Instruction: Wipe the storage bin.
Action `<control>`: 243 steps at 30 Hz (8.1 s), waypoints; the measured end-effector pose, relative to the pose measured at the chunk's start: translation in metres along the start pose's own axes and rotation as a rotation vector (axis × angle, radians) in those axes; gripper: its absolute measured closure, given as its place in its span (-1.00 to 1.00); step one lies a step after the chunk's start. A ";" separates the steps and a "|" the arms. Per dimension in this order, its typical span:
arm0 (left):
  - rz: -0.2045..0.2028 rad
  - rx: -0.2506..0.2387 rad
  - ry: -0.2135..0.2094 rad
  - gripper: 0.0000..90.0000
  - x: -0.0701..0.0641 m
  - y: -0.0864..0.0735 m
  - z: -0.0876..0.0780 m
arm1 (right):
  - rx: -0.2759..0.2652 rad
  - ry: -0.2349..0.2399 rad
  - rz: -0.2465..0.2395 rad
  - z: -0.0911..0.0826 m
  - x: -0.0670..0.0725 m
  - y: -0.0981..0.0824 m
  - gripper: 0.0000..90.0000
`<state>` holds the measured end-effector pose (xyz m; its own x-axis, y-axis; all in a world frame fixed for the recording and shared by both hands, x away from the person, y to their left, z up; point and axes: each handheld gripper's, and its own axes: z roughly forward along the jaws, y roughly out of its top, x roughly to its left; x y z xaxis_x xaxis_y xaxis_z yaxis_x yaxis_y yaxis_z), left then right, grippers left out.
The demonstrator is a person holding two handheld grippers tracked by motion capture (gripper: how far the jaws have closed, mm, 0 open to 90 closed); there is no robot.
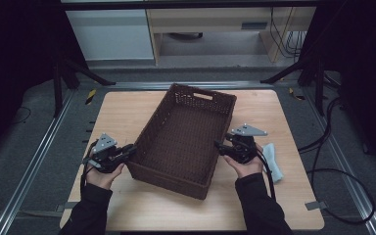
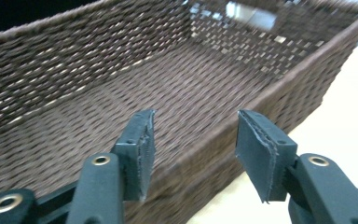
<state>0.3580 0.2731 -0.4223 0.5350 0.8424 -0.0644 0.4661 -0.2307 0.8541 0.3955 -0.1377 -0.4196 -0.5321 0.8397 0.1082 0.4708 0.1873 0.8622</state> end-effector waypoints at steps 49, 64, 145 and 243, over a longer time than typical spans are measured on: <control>0.003 0.020 0.070 0.74 0.026 0.003 -0.002 | 0.026 -0.038 -0.013 -0.005 -0.005 -0.004 -0.11; -0.012 -0.006 0.069 0.66 0.032 0.000 -0.011 | 0.003 -0.054 0.018 -0.002 -0.015 -0.005 -0.09; -0.085 -0.052 0.145 0.21 0.033 0.004 -0.012 | -0.019 -0.205 -0.007 -0.032 -0.056 -0.011 0.29; 0.015 0.070 0.166 0.47 0.034 -0.014 -0.010 | -0.068 -0.043 -0.080 -0.059 -0.031 -0.013 0.13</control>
<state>0.3627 0.3097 -0.4318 0.4211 0.9062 0.0387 0.5102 -0.2719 0.8160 0.3649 -0.1959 -0.4048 -0.5345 0.8450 0.0172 0.3784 0.2211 0.8988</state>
